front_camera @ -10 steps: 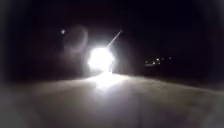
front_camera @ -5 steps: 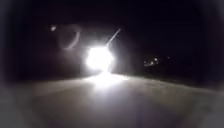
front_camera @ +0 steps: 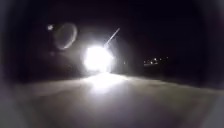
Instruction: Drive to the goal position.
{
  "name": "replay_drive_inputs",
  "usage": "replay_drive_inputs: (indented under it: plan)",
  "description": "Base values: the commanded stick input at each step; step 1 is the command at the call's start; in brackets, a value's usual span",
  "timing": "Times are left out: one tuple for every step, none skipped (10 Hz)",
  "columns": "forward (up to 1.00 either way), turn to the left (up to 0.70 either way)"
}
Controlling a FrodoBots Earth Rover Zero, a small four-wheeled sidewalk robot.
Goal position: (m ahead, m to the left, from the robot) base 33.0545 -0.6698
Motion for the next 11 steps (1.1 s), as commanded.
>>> replay_drive_inputs:
  plan:
    - [1.0, 0.28]
    - [1.0, 0.08]
    - [1.0, 0.37]
    - [1.0, 0.03]
    - [1.0, 0.12]
    - [1.0, 0.0]
    - [1.0, 0.0]
    - [1.0, 0.0]
    - [1.0, 0.0]
    - [1.0, 0.0]
    - [1.0, 0.0]
